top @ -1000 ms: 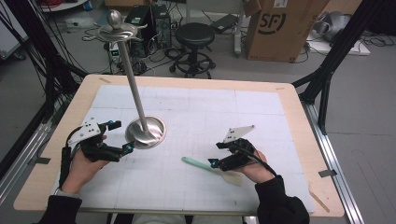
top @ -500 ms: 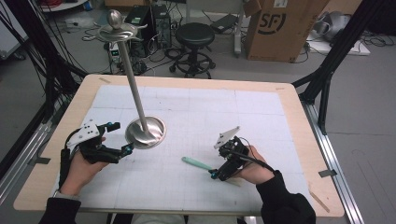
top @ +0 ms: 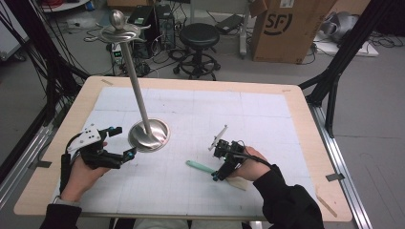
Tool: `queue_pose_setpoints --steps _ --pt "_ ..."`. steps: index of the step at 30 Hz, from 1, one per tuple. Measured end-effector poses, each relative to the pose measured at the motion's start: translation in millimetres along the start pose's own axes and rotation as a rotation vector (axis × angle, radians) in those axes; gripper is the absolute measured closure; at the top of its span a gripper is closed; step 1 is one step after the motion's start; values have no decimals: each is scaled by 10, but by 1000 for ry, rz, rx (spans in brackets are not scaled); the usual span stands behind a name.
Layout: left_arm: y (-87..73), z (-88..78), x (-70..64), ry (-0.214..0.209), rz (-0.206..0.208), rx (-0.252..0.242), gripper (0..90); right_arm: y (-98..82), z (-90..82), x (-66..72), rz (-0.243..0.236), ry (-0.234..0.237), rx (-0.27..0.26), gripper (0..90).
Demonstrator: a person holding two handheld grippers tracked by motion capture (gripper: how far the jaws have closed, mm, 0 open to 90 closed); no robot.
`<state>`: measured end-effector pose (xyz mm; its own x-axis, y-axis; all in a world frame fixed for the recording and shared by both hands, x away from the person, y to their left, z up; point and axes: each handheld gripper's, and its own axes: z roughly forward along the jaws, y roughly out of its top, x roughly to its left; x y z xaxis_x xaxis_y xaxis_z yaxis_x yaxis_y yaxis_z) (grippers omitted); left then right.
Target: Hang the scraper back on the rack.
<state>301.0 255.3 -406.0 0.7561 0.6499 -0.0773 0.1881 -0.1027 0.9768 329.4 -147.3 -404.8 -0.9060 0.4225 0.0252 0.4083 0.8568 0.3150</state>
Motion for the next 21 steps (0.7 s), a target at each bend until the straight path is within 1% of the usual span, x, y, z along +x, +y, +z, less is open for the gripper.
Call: queue_pose_setpoints --steps 1,3,6,7,8,9,10,11,13,14,15,18,21 --pt "0 6 0 -4 0 -2 17 10 11 8 -3 -8 13 174" --pt "-1 15 3 -4 -1 -2 17 28 27 29 -12 -9 37 241" --pt "-3 26 9 -4 -2 -3 17 52 46 58 -5 0 71 323" --pt "-3 27 12 -5 -2 -3 17 57 47 62 -6 -3 79 354" --pt "-3 24 14 -2 -1 -4 17 64 48 69 3 0 84 392" --pt "-2 20 17 -2 -3 -7 17 67 48 67 -4 11 90 416" --pt "0 16 22 -3 -3 -8 17 69 50 79 0 15 93 434" --pt "1 13 21 3 -7 -10 17 70 56 81 -9 18 96 459" --pt "4 7 23 0 -5 -11 17 77 71 102 -5 16 114 488" --pt "3 8 21 0 -5 -12 17 80 71 103 -17 3 118 501" --pt "3 10 19 1 -4 -11 17 80 68 114 -14 0 127 538" --pt "0 14 18 -3 -3 -8 17 70 63 118 -19 -5 134 563" --pt "0 15 22 -3 -3 -5 17 47 50 124 -18 -9 156 607"
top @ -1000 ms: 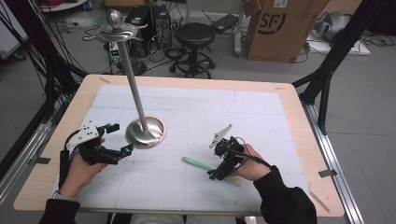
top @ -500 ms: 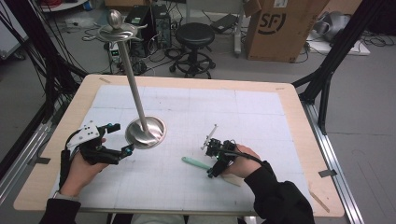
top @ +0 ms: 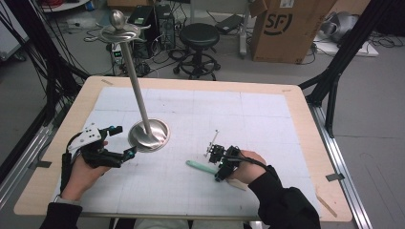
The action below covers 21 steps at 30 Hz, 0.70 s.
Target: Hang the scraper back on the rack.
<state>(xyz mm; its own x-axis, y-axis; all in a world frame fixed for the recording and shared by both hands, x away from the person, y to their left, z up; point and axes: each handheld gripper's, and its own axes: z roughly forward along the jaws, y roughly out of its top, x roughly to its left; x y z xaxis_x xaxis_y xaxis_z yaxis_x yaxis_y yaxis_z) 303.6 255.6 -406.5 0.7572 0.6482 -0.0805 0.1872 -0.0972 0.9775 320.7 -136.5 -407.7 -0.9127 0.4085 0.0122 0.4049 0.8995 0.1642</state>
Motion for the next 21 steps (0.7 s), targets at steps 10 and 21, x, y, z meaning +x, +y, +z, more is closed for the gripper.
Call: queue_pose_setpoints --steps 10,21 --pt "-1 1 -7 2 2 1 17 -80 -24 -9 -10 4 32 802" --pt "-5 12 -2 1 -1 3 17 -158 -92 -29 -19 10 -72 806"
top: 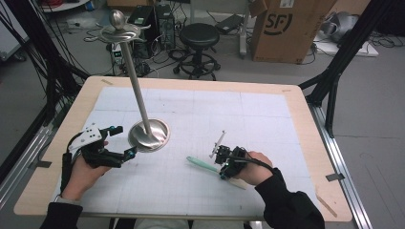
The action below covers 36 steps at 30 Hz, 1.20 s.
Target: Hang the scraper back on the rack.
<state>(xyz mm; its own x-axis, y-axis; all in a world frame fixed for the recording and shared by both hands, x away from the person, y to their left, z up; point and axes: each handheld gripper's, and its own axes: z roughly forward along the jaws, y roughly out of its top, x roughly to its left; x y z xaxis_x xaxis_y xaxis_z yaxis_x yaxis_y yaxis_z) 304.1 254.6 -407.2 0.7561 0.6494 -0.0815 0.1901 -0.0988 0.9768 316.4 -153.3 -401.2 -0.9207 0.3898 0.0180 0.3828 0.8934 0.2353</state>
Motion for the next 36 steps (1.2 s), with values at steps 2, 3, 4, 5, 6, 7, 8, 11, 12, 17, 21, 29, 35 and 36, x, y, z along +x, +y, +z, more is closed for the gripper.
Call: queue_pose_setpoints --steps 2,3,4,5,6,7,8,11,12,17,21,29,35,36 --pt "1 -1 -1 1 1 1 17 -17 -35 -16 2 1 -30 806" --pt "1 -2 -1 0 1 0 17 -24 -56 -18 6 -4 -40 806" --pt "1 -2 -1 0 1 0 17 -28 -76 -26 8 -3 -54 806" --pt "2 -3 -1 0 1 -1 17 -31 -96 -34 9 -11 -71 806" --pt "2 -3 -1 0 1 -2 17 -34 -116 -41 8 -13 -91 806" --pt "3 -3 0 0 1 -2 17 -36 -140 -47 7 -15 -107 806" --pt "3 -4 1 0 2 0 17 -39 -162 -49 15 -14 -125 806" --pt "2 -3 3 0 1 -3 17 -47 -232 -68 25 -18 -184 806" --pt "2 -1 3 1 0 -6 17 -51 -251 -81 31 -19 -205 806" --pt "2 -1 3 1 -1 -7 17 -69 -345 -135 60 -24 -315 806" --pt "5 -6 3 1 0 -6 17 -71 -421 -193 64 -39 -451 805" --pt "3 -2 3 0 -2 -6 17 -26 -551 -265 73 -43 -706 806" --pt "7 -9 3 -1 -1 -8 17 88 -673 -275 99 -78 -844 805" --pt "7 -9 2 -2 0 -7 17 121 -691 -273 107 -85 -849 805"
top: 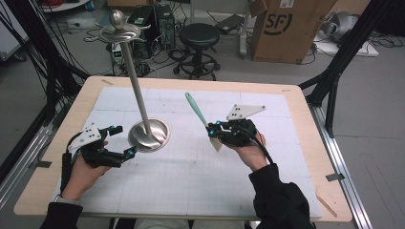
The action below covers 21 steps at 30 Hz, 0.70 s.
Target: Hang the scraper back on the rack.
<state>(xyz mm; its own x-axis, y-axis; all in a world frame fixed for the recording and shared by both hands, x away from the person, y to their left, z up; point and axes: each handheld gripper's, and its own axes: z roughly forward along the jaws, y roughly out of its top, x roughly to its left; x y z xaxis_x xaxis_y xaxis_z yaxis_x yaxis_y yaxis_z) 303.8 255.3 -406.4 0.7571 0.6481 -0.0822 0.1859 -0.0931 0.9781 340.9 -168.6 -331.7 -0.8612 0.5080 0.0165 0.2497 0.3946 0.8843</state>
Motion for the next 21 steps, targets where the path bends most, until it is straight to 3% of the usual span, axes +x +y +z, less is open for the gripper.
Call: queue_pose_setpoints --steps 12,21 --pt "3 -12 8 0 -8 -9 17 497 205 118 -49 36 -154 805" --pt "10 -28 -3 -3 -12 -14 17 777 292 115 -43 41 -253 804"
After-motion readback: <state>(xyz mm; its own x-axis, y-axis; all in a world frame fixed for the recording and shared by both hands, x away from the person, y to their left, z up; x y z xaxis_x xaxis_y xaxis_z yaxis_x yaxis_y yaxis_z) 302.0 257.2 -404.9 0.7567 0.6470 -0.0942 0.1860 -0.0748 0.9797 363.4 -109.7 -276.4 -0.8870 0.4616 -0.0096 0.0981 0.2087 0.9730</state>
